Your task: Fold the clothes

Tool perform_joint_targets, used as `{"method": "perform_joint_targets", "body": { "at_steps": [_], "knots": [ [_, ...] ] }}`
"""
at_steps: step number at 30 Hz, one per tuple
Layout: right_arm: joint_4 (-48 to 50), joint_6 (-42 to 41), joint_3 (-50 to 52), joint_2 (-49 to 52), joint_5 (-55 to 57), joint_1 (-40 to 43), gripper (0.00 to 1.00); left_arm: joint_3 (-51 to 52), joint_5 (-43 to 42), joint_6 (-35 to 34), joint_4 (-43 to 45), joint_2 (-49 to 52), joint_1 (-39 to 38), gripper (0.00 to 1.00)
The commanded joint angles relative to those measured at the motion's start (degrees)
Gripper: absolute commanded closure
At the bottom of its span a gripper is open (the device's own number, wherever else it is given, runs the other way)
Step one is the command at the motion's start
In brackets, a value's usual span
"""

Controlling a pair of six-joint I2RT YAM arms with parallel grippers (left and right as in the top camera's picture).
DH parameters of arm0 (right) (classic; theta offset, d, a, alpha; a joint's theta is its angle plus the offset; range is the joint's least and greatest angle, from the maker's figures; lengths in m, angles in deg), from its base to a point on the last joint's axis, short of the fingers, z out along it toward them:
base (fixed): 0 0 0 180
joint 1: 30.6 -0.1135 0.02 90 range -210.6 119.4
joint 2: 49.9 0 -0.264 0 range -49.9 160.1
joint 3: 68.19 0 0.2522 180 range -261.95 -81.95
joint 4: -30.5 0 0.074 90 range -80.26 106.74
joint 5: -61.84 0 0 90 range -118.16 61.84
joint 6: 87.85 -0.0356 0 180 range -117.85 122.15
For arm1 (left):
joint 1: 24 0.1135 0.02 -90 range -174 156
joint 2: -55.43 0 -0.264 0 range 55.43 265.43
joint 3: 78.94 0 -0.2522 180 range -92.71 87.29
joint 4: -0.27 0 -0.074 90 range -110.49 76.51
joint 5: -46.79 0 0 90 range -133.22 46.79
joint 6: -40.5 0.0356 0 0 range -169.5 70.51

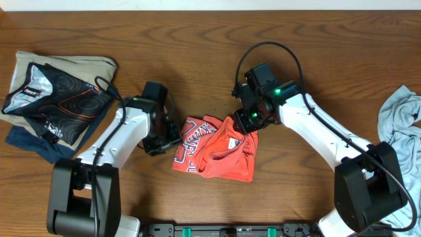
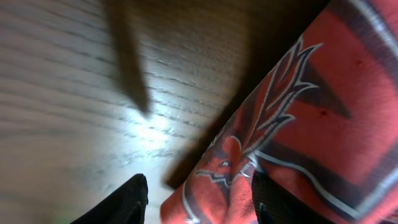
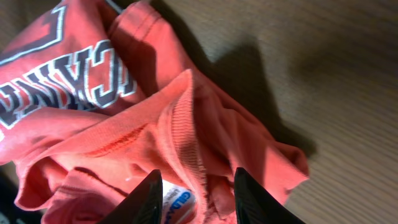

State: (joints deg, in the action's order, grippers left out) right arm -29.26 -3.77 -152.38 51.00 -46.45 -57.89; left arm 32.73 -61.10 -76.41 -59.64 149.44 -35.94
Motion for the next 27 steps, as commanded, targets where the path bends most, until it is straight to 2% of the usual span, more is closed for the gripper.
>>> {"method": "perform_joint_targets", "body": {
  "at_steps": [1,11,18,19,21,23,27],
  "knots": [
    [0.2,-1.8,0.7,0.5,1.8,-0.4,0.63,2.0,-3.1,0.8,1.6,0.4,0.0,0.44],
    [0.9,-1.8,1.7,0.5,0.8,-2.1,0.59,4.6,-3.1,0.8,4.1,0.4,0.0,0.44],
    [4.3,-2.3,5.2,0.5,0.9,-2.6,0.61,4.7,-3.1,0.8,4.1,0.4,0.0,0.43],
    [4.9,-2.2,5.7,0.5,1.0,-2.6,0.66,4.7,-3.1,0.8,4.1,0.4,0.0,0.43],
    [6.2,-2.2,6.5,0.5,1.4,-2.6,0.97,4.7,-3.1,0.8,4.1,0.4,0.0,0.43],
    [6.4,-2.7,6.5,0.5,4.0,-2.4,0.99,4.7,-3.1,0.8,4.1,0.4,0.0,0.43],
    [5.6,-11.1,6.3,0.0,13.5,0.5,0.99,4.8,-2.0,0.7,4.1,0.4,0.0,0.43]
  ]
}}
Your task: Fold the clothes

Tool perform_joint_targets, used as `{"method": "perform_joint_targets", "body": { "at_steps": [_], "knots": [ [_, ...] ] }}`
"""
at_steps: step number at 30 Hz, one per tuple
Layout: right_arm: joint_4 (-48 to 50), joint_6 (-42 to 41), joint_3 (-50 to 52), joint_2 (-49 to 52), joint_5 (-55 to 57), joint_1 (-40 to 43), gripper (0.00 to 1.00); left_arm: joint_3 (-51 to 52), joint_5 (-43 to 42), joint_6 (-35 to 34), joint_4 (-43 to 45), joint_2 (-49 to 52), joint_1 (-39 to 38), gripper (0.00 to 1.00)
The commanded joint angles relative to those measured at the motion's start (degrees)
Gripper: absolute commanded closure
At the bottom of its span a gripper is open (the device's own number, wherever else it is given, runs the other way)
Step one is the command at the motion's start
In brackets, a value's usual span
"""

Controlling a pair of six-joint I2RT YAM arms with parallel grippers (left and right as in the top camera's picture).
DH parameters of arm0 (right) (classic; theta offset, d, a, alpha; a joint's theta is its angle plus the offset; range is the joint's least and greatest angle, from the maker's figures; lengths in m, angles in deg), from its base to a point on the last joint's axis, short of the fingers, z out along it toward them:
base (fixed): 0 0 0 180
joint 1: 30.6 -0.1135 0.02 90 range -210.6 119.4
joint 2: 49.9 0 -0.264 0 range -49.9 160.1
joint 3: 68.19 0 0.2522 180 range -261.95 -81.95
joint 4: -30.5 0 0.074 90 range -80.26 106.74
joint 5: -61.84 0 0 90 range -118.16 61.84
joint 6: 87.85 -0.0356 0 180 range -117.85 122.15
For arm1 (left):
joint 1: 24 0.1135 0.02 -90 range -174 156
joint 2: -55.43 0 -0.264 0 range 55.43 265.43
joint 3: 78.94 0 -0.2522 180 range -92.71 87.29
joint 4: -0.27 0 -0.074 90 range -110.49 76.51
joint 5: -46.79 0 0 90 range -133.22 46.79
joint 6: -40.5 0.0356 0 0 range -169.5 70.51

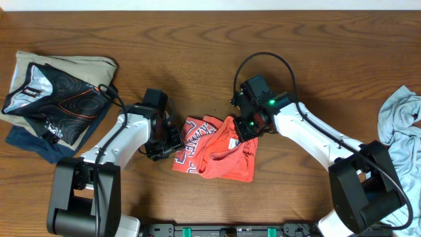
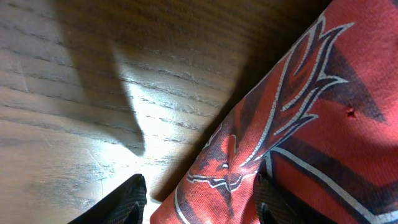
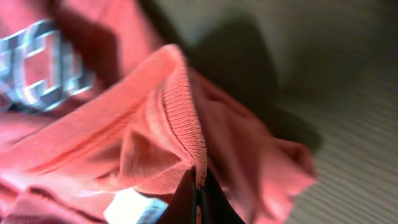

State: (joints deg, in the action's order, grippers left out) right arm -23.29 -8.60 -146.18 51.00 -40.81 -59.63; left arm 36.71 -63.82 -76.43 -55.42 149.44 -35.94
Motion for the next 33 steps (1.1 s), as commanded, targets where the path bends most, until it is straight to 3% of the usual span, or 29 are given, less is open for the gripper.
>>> {"method": "perform_joint_targets", "body": {
  "at_steps": [1,9,11,12,15,22,28,33],
  "knots": [
    [-1.1,-8.3,0.0,0.0,10.2,3.4,0.99,0.9,0.7,0.8,0.0,0.4,0.0,0.43],
    [-9.3,-10.0,0.7,0.1,19.7,10.8,0.97,2.4,0.7,0.7,2.3,0.4,0.0,0.43],
    [-10.1,-10.0,0.7,0.1,18.9,11.3,0.84,2.8,0.7,0.7,2.5,0.4,0.0,0.43],
    [-10.8,-9.7,0.7,0.1,18.3,11.4,0.71,2.8,0.7,0.7,2.4,0.4,0.0,0.43],
    [-12.8,-8.4,0.6,0.0,18.4,11.4,0.62,2.8,0.7,0.8,2.4,0.4,0.0,0.43],
    [-19.3,-8.5,-4.2,-5.3,17.8,12.2,0.59,1.2,0.3,3.4,2.4,0.3,0.0,0.43],
    [-19.5,-5.6,-5.2,-12.9,9.5,10.4,0.54,1.4,0.3,3.3,2.0,0.3,0.0,0.43],
    [-20.6,-2.4,-4.4,-13.0,2.4,6.3,0.56,1.8,0.3,3.3,1.9,0.3,0.0,0.43]
  ]
}}
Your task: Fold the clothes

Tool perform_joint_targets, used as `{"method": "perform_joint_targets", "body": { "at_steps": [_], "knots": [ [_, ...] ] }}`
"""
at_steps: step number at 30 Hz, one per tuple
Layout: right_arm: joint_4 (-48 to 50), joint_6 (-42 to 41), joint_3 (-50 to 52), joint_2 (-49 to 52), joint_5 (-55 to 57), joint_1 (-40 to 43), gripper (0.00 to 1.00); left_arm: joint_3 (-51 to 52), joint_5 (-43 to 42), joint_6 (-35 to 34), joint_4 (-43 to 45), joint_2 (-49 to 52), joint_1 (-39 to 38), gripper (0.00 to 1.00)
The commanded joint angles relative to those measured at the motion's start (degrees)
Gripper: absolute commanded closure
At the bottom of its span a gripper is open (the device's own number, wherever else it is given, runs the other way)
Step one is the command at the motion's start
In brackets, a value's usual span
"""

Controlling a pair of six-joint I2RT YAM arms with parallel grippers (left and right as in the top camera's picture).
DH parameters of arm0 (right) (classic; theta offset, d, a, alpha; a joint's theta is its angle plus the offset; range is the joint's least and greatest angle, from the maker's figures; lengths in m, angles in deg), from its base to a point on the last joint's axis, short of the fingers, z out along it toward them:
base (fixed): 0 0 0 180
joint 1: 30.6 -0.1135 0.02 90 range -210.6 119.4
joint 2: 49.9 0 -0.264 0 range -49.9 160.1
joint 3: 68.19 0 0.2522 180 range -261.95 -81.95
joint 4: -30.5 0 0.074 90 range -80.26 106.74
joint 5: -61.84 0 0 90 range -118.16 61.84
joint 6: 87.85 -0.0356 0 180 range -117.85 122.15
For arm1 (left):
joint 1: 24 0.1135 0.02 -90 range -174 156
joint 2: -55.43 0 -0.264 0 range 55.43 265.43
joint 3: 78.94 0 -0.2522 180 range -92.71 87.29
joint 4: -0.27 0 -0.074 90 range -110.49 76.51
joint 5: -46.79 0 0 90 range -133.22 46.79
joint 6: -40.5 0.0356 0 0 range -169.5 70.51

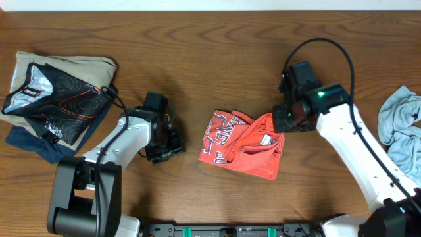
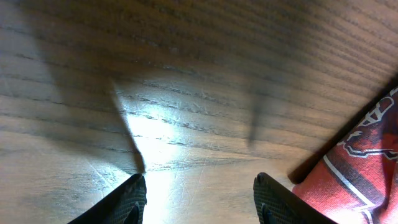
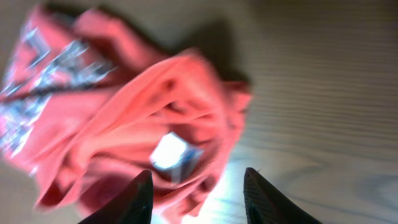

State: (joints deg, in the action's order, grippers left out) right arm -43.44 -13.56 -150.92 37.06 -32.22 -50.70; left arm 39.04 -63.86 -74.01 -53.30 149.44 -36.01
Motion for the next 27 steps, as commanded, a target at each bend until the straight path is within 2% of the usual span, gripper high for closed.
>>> {"method": "perform_joint_targets", "body": {
  "at_steps": [1,5,14,20,21,22,23,27],
  "knots": [
    [-0.5,2.5,0.9,1.1,-7.4,-3.7,0.57,-0.4,0.3,0.9,-0.2,0.3,0.0,0.43],
    [-0.2,-1.9,2.9,2.3,-9.7,-7.7,0.6,0.0,0.3,0.9,-0.2,0.3,0.0,0.43],
    [3.5,-17.7,5.2,6.5,-9.9,-15.0,0.59,0.1,0.3,0.9,-0.2,0.3,0.0,0.43],
    [4.1,-18.6,5.4,10.4,-8.2,-16.5,0.59,0.1,0.3,0.9,-0.2,0.3,0.0,0.43],
    [4.0,-18.6,5.4,10.6,-7.5,-16.5,0.66,0.1,0.3,0.9,-0.2,0.3,0.0,0.43],
    [3.8,-18.6,5.4,10.7,-6.7,-16.4,0.85,0.1,0.3,0.9,-0.2,0.3,0.0,0.43],
    [3.5,-18.5,5.4,10.7,-6.0,-16.2,0.99,0.1,0.3,0.9,-0.2,0.3,0.0,0.43],
    [-2.3,-18.5,5.1,8.7,-1.7,-13.9,0.99,0.1,0.3,0.9,-0.2,0.3,0.0,0.43]
  ]
}}
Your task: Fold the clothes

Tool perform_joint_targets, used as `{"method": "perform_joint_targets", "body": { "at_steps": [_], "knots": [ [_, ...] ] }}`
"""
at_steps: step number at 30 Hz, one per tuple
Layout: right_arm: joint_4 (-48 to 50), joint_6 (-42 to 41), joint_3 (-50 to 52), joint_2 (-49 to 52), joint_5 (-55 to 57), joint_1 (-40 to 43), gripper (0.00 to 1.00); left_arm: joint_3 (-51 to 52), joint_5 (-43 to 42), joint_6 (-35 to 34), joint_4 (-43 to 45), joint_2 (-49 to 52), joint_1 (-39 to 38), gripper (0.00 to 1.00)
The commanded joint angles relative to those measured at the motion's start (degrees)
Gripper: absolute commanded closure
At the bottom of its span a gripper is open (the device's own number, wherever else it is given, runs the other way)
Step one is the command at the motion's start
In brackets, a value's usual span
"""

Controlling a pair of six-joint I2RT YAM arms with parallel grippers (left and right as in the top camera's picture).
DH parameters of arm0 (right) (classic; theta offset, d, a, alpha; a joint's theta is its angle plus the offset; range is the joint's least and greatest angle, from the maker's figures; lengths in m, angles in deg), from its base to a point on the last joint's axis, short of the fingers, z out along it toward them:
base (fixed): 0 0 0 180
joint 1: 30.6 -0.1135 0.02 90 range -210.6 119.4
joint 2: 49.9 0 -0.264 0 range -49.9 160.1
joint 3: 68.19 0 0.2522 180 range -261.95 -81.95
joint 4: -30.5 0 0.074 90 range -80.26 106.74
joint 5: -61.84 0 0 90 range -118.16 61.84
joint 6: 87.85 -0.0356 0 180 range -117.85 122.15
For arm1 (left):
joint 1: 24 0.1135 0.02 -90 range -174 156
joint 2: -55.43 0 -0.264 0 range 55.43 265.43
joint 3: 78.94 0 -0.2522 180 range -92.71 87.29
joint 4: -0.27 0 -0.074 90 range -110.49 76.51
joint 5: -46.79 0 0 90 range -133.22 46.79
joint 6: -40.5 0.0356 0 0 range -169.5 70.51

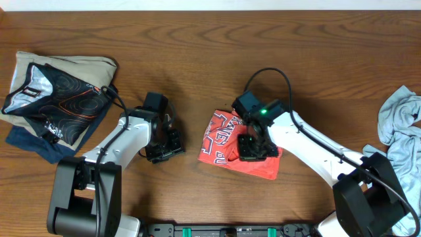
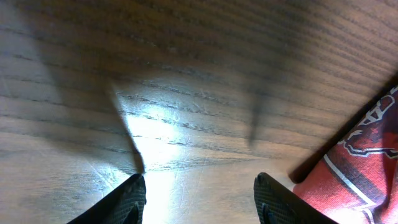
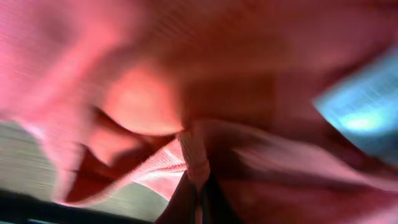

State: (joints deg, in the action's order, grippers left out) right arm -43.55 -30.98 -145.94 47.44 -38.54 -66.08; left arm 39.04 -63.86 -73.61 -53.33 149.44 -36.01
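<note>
A crumpled red shirt (image 1: 223, 135) with dark lettering lies at the table's middle. My right gripper (image 1: 252, 149) is down on its right half, shut on a raised fold of red cloth (image 3: 194, 155). The right wrist view is blurred and filled with fabric. My left gripper (image 1: 172, 146) rests low over bare wood, left of the shirt, and is open. Between its fingers (image 2: 132, 200) there is only table. A corner of the shirt (image 2: 367, 158) shows at the lower right of the left wrist view.
A folded stack of clothes (image 1: 56, 99), tan, black-patterned and navy, lies at the far left. A pale blue-grey garment (image 1: 398, 125) lies heaped at the right edge. Bare wooden table (image 1: 197, 52) stretches along the back.
My right gripper was open off the shirt's upper right. It is now on the shirt's middle right, shut on a fold. The left gripper and the shirt have stayed put.
The shirt first lay nearer the left arm, its edge between my open left fingers, my right gripper open over the collar. Then the right gripper was shut on the collar rib. Then the shirt lay farther right, released. Now the right gripper holds a fold again.
</note>
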Motion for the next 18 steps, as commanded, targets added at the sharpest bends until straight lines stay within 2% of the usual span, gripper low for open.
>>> {"method": "perform_joint_targets", "body": {
  "at_steps": [1,7,11,12,14,18],
  "knots": [
    [-4.0,-1.1,0.1,-2.3,6.2,2.4,0.99,0.1,0.3,0.5,-0.2,0.3,0.0,0.43],
    [-17.5,-1.0,0.4,-4.3,19.5,9.1,0.97,0.1,0.3,0.5,-0.2,0.3,0.0,0.43],
    [-18.1,-0.7,2.9,-4.3,19.9,10.1,0.94,0.1,0.3,0.5,-0.2,0.3,0.0,0.43],
    [-17.4,-0.7,3.9,-4.3,19.9,10.1,0.88,0.1,0.3,0.5,-0.3,0.3,0.0,0.43],
    [-16.4,-0.7,5.2,-4.3,20.1,10.2,0.67,0.1,0.3,0.5,-0.6,0.3,0.0,0.43],
    [-15.9,-0.7,4.4,-4.9,20.3,11.0,0.64,-0.2,0.2,0.6,-1.3,0.3,0.0,0.43]
  ]
}}
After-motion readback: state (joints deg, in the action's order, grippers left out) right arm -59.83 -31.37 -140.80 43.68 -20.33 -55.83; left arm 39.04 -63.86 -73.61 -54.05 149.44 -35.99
